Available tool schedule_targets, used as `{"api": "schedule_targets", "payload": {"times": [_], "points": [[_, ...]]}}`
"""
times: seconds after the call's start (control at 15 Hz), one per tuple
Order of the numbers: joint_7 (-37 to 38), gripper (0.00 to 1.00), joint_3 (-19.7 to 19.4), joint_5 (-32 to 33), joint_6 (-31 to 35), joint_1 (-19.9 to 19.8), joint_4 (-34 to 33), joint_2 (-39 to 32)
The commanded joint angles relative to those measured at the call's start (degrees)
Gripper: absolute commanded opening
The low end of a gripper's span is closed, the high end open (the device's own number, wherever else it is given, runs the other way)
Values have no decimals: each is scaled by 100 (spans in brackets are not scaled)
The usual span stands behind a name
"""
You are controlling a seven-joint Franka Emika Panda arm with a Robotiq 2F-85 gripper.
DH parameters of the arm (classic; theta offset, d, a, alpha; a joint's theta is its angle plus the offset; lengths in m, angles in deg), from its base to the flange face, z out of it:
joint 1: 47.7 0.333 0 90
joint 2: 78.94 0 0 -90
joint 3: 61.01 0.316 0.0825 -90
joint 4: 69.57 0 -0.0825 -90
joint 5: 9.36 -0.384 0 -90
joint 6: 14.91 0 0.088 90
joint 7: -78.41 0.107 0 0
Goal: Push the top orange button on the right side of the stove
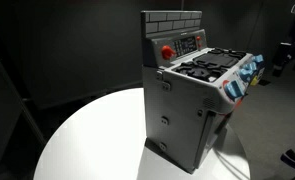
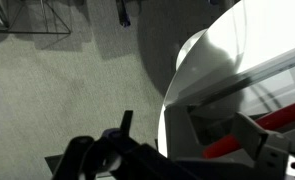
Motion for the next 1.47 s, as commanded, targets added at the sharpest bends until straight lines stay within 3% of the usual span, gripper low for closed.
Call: {"api": "schedule_targets", "payload": {"times": [0.0, 0.73, 1.4], "points": [[13, 100, -40, 18, -12, 40, -8, -1], [123, 100, 39, -2, 70, 128, -715, -90], [665, 100, 197, 83, 1013, 125, -1981, -1145]]}}
